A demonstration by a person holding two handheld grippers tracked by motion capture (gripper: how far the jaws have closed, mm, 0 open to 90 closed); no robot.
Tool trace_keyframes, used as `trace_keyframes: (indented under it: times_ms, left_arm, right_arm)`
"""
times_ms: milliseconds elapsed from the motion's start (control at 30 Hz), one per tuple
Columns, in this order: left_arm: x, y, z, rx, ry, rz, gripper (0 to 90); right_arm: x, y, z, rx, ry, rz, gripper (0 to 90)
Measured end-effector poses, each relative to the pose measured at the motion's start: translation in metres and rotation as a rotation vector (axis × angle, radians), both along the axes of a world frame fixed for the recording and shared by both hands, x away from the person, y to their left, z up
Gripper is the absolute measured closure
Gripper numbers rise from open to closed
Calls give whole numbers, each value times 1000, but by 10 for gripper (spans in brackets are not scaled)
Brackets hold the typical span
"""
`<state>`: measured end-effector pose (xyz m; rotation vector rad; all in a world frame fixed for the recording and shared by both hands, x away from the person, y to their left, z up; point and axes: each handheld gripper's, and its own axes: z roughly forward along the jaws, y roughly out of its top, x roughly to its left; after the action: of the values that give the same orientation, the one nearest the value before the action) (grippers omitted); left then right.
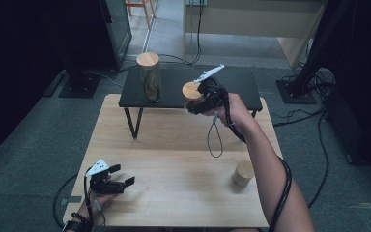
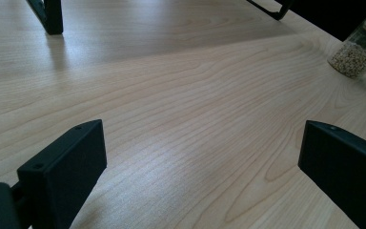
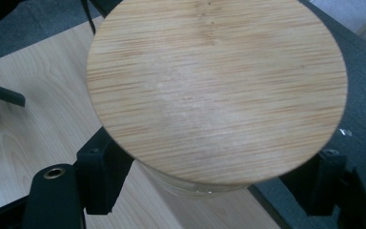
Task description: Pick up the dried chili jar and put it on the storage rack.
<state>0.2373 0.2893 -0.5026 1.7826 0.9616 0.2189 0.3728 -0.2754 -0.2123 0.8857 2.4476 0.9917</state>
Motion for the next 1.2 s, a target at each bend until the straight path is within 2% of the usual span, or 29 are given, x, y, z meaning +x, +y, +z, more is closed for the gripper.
trace_keyframes:
  times_ms: [600, 733, 967, 1200]
  left_arm:
    - [1, 0, 1, 4, 3, -8, 23]
    - [1, 0, 1, 2, 3, -8, 22]
    - [1, 0, 0, 3, 3, -9, 22]
    - [1, -1, 1, 8, 2, -6, 22]
  right_arm:
    - [37, 1, -3, 14, 38, -57, 257]
    - [40, -1, -4, 27, 40, -69, 257]
    - [39, 1, -8, -8, 33, -80, 257]
    - [42, -4, -12, 20, 32, -97, 257]
